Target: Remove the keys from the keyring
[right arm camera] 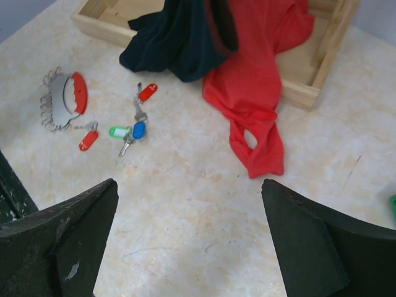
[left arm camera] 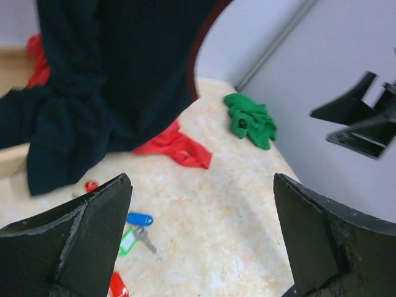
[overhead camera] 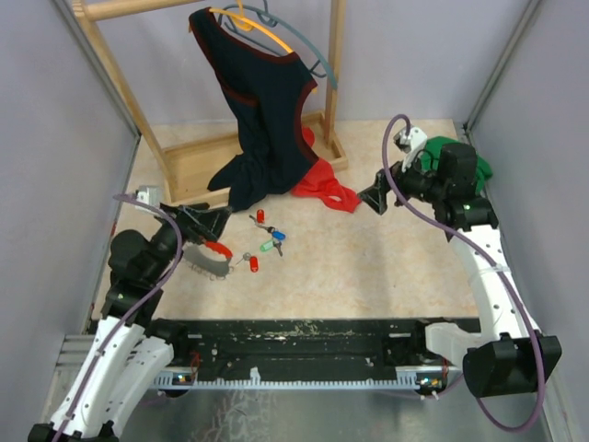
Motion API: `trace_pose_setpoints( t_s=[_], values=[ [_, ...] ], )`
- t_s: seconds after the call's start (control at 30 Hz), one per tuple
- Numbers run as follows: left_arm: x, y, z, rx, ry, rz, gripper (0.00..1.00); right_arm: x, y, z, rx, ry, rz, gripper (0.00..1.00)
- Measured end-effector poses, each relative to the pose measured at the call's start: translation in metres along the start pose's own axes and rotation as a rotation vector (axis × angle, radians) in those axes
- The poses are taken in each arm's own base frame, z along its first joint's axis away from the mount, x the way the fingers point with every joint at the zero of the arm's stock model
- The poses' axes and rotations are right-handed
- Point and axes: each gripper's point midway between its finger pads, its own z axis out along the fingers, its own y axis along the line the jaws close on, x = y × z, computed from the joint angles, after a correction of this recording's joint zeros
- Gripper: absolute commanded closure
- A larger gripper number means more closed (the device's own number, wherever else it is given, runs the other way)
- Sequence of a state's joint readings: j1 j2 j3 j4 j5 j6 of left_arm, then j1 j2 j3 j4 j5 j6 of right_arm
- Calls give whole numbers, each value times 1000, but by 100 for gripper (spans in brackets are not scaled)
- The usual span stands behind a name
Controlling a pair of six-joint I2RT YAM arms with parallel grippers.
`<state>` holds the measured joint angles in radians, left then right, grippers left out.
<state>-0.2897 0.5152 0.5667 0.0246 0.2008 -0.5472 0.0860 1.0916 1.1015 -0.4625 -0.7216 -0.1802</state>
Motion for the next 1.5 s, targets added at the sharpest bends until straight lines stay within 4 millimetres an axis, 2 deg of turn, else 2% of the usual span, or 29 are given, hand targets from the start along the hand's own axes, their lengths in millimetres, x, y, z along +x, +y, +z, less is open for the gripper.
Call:
trace_pose_setpoints(
  t_s=[0.1,0.23,0.37,0.5,0.67,0.93,1.5],
  values=[
    [-26,-31,-1,104,-26,60,0,-27,-3,-8,39,-46,-6,2],
    [-56,-62,-6,198,-63,125,0,-66,1,-21,55,-121,-17,1],
    [-71,-77,-11,241,-82,171,0,-101,5,-34,83,-195,27,1],
    [-80,-87,-10,265,-75,204,0,-117,3,-43,135,-235,109,1],
    [-80,-91,-8,286,-60,219,0,-125,6,-50,151,-254,150,1],
    [-76,-93,-8,307,-43,224,0,-125,14,-54,126,-256,159,1],
    [-54,-79,-6,296,-2,230,0,-125,25,-56,56,-252,129,1]
  ],
)
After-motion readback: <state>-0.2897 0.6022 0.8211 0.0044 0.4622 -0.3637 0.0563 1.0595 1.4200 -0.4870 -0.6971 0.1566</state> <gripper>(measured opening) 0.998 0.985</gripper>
